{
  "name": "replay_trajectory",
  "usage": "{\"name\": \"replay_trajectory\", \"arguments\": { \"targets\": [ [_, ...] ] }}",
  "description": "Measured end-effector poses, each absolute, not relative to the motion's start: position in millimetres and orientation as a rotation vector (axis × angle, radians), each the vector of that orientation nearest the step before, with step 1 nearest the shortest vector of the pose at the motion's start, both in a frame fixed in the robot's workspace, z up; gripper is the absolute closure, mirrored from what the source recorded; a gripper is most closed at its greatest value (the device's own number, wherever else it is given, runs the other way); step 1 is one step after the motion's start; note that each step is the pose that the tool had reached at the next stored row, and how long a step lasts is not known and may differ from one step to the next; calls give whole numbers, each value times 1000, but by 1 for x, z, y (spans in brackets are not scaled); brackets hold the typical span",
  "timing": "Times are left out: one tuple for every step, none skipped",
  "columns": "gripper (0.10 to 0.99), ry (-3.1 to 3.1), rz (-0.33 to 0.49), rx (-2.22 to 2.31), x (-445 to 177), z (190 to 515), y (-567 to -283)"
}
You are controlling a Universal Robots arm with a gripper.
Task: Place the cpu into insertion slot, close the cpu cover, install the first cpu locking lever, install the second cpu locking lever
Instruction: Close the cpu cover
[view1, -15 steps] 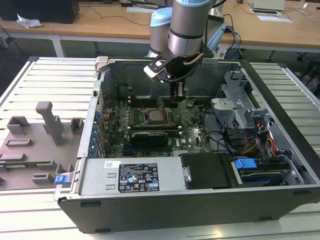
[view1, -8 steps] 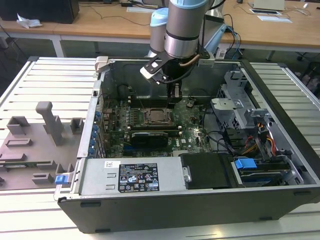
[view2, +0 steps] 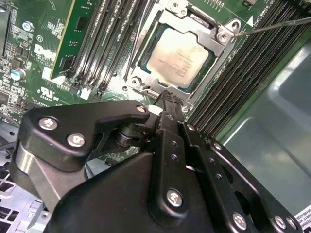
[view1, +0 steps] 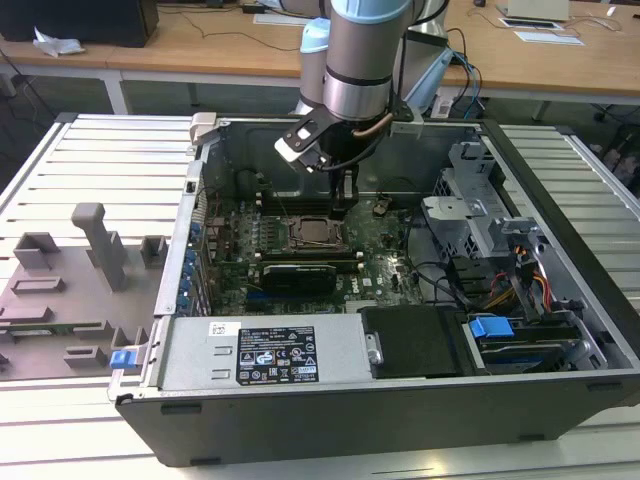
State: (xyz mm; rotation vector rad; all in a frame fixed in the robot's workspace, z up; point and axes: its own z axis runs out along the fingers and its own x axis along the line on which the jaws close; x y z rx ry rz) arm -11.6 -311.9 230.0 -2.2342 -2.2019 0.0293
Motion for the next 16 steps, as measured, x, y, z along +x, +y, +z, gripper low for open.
{"name": "replay_trajectory", "arguments": {
  "targets": [
    [980, -2202, 29, -2234, -12, 230, -312],
    [980, -2202, 29, -2234, -12, 229, -312],
    [980, -2202, 29, -2234, -13, 228, -312],
    [980, -2202, 29, -2234, -14, 227, -312],
    [980, -2202, 29, -2234, -15, 227, -312],
    [980, -2202, 29, -2234, -16, 226, -312],
    [980, -2202, 29, -2234, -16, 226, -312],
    [980, -2202, 29, -2234, -17, 225, -312],
    [980, -2202, 29, -2234, -17, 225, -312],
    [980, -2202, 29, -2234, -18, 224, -312],
    [980, -2202, 29, -2234, -18, 223, -312],
    [980, -2202, 29, -2234, -19, 222, -312],
    [980, -2202, 29, -2234, -20, 222, -312],
    [980, -2202, 29, -2234, -20, 221, -312],
    [980, -2202, 29, -2234, -21, 220, -312],
    [980, -2202, 29, -2234, -22, 220, -312]
  ]
}}
